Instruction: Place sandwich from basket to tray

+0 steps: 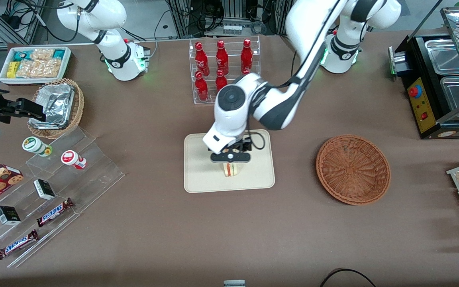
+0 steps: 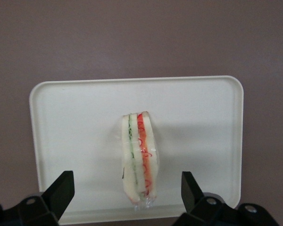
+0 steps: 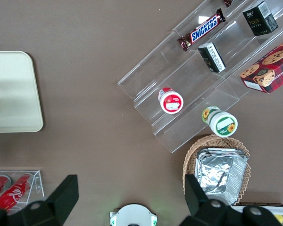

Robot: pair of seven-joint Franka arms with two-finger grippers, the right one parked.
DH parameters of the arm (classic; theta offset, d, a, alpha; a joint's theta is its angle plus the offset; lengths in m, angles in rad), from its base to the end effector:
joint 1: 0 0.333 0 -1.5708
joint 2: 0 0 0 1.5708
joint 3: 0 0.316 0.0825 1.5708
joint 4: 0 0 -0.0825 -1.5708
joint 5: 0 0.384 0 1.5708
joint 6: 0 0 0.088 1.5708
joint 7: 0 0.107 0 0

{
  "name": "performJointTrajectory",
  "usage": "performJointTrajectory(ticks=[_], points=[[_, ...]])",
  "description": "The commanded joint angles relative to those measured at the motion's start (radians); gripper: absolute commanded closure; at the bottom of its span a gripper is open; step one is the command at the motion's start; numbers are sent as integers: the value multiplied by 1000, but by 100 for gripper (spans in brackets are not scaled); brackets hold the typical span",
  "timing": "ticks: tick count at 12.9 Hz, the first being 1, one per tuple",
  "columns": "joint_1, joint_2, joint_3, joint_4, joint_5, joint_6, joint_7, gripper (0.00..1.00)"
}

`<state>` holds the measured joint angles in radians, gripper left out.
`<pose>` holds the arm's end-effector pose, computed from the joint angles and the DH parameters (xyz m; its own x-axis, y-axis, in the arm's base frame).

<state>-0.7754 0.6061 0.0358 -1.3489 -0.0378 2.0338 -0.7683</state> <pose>0.5347 -0.4983 0.3787 0.9982 0.0385 0.0467 0.0354 -0.9972 0.0655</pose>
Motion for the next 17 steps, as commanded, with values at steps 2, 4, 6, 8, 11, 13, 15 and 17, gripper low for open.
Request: performJointTrajectory(ticks=[2,4,6,8,11,13,15,17], points=[[131,-205,-5,-50,6,-215,47,0],[223,-305,-4,-109,9,-283,153,0],[303,-415,-4,-218,27,-285,286,0],[384,-495,-4,-304,49,-284,413,0],[545,-581,-4,-363,49,-287,653,0],[606,-598,-4,-360,47,-299,749,0],[675,-615,-4,-358,47,-302,805,0],[703,-625,-4,-352,49,-314,836,0]])
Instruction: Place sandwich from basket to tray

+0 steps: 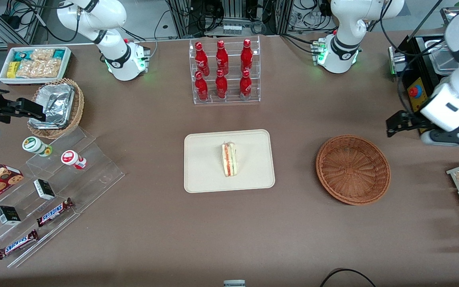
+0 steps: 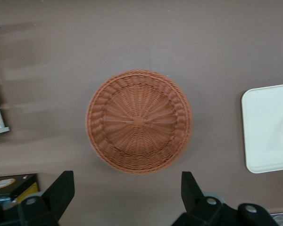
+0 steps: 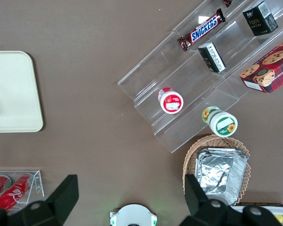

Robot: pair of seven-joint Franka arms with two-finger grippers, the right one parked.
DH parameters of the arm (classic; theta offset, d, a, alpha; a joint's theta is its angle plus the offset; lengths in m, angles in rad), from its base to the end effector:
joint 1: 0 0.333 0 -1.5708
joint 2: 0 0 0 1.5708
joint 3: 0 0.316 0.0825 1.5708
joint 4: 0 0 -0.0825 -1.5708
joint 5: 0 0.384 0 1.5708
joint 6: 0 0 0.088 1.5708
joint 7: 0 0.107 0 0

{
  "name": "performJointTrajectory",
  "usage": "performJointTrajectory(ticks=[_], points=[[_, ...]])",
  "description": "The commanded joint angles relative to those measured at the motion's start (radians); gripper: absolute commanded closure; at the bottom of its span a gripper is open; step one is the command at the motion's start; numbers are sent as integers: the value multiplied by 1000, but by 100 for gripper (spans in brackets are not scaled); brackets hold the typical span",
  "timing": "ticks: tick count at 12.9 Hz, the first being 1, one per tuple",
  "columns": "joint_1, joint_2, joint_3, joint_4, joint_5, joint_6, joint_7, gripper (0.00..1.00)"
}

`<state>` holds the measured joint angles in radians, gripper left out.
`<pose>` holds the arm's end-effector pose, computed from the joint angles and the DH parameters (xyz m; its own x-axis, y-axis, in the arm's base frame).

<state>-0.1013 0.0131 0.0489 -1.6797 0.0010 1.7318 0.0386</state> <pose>0.5691 -0.0299 0.5796 0.9951 -0.0910 0.0389 -0.0910 -0.9958 -0.0031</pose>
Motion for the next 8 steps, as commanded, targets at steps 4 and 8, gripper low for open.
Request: performJointTrajectory(ticks=[4,8], points=[[51,-16,-14,53,8,-26,47,0],[49,-13,-12,94,11,-43,50,0]])
